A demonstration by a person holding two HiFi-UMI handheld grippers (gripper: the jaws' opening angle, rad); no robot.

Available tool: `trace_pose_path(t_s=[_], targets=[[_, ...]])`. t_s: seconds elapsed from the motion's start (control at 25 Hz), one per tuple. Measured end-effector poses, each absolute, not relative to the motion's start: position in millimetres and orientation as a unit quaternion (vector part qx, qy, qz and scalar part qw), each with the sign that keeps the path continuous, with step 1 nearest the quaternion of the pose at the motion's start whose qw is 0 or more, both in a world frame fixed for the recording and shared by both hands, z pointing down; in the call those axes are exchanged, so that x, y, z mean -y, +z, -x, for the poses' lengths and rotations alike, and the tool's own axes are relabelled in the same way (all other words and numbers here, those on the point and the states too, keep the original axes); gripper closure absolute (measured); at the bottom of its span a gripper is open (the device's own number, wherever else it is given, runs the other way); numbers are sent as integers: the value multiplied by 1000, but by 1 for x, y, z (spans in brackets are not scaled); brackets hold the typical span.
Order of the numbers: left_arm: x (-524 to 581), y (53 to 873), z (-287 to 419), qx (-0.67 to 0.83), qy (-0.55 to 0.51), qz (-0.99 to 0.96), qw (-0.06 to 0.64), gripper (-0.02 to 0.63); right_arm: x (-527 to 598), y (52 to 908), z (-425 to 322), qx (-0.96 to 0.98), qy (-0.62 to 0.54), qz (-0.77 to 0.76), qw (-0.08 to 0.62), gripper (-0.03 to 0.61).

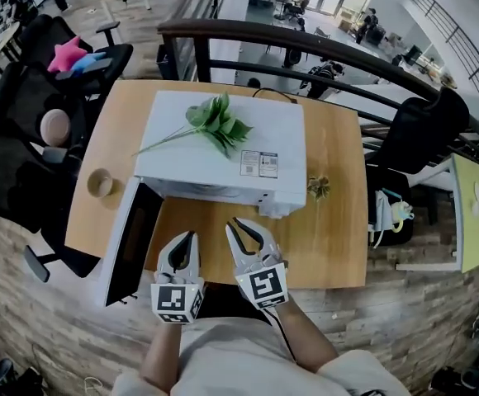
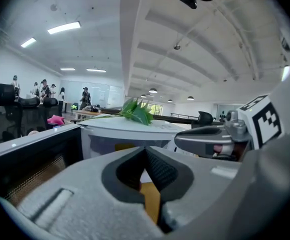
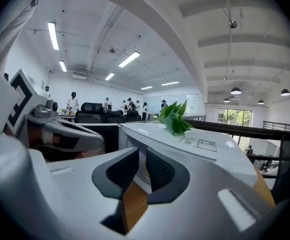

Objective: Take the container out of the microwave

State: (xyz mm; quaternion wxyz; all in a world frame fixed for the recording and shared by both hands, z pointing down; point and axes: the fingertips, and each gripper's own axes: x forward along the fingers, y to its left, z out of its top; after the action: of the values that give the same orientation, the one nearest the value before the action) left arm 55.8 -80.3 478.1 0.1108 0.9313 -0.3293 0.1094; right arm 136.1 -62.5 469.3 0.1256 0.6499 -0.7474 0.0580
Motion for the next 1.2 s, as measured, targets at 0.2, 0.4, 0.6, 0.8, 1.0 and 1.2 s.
trace_pose_path(t_s=[0.2, 0.4, 0.6, 0.8, 1.0, 1.2], targets=[[90, 498, -37, 356, 128, -918, 124, 611, 82, 493, -123, 765, 70, -622, 153, 517], [102, 516, -26, 365, 138, -910, 144, 611, 99, 513, -116, 767, 86, -613, 168, 517], [117, 531, -24, 359, 144, -909, 156, 611, 116, 531, -115, 762, 96, -611, 192, 517], [127, 545, -23, 349, 154, -910, 162, 611, 130, 547, -113, 756, 101, -609, 218, 517], [129, 563, -20, 347, 162, -907, 175, 611, 140, 564, -119, 747, 107, -610, 244, 515], [131, 579, -17, 348, 168, -904, 183, 611, 150, 576, -122, 738, 93, -605, 284, 515]])
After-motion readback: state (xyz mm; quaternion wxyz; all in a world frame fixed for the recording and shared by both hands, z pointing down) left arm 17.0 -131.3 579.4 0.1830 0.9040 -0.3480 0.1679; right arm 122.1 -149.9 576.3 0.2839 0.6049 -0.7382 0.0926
